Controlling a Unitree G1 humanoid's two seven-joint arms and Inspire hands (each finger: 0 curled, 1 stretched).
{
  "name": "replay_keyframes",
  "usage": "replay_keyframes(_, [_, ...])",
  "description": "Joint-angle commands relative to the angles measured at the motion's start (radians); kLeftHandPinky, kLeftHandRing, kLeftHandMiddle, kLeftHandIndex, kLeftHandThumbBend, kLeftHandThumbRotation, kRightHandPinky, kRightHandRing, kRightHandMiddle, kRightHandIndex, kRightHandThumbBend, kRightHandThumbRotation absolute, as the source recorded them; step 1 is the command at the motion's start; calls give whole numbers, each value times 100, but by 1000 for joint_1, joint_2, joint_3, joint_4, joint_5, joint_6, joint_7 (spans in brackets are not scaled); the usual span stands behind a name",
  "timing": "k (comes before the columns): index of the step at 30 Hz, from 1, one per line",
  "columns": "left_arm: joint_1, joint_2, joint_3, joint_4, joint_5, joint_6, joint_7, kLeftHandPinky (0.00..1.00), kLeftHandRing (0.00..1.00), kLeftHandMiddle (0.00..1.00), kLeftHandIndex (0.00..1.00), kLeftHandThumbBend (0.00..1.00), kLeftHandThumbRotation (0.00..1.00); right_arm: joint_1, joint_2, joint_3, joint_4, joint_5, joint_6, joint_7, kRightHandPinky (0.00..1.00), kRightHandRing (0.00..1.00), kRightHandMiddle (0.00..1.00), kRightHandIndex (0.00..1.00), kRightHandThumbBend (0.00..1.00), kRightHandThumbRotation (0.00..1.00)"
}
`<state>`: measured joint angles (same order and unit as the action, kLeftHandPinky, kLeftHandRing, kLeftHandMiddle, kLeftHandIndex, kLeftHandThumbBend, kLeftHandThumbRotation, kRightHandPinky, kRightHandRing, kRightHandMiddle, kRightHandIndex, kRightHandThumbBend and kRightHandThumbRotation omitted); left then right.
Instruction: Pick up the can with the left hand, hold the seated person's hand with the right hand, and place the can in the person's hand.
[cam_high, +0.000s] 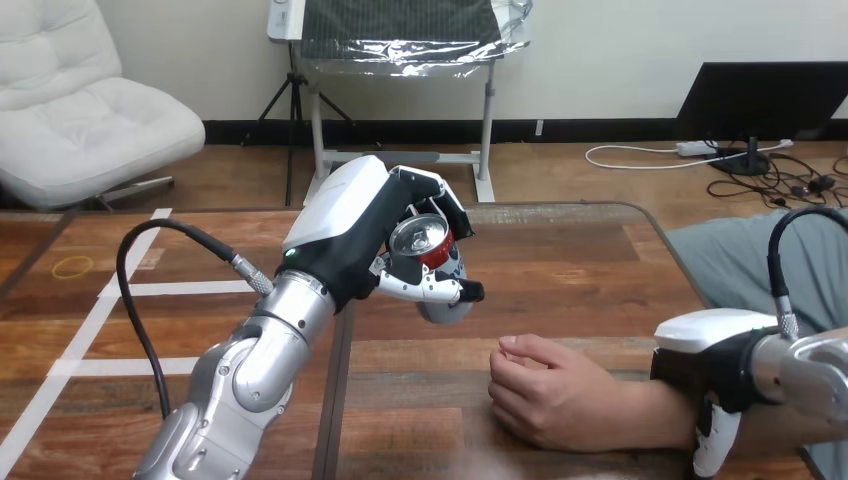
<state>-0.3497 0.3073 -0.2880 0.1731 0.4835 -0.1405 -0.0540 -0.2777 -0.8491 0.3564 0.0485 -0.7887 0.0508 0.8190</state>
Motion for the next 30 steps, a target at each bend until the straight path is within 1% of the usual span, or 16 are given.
replay_keyframes(1, [-58, 2, 40, -26, -6, -9, 17, 32, 37, 44, 47, 64, 0, 15, 13, 20, -16, -10, -3, -1, 32, 40, 49, 52, 66, 1])
replay_keyframes(7, [-55, 4, 41, -28, -6, -7, 15, 32, 38, 44, 47, 64, 0, 23, 17, 28, -14, -23, -1, -8, 32, 40, 49, 50, 66, 0])
replay_keyframes(13, [-53, 5, 42, -31, -4, -3, 15, 32, 38, 44, 47, 65, 0, 29, 13, 38, -9, -42, -13, -26, 30, 39, 48, 49, 66, 0])
replay_keyframes(16, [-53, 7, 43, -29, -3, -6, 17, 32, 38, 44, 47, 65, 0, 34, 16, 37, -5, -43, -9, -35, 29, 38, 48, 49, 67, 0])
replay_keyframes(19, [-53, 10, 43, -27, -3, -10, 17, 32, 38, 45, 47, 65, 0, 43, 20, 28, -2, -33, -3, -47, 28, 37, 47, 48, 68, 0])
replay_keyframes(24, [-52, 10, 45, -29, -6, -5, 12, 32, 38, 45, 47, 65, 0, 51, 21, 21, -6, -23, 5, -54, 26, 36, 46, 46, 68, 0])
replay_keyframes(30, [-53, 11, 46, -25, -11, -7, 8, 32, 38, 45, 47, 64, 0, 59, 15, 16, -11, -25, 13, -59, 24, 33, 45, 46, 68, 0])
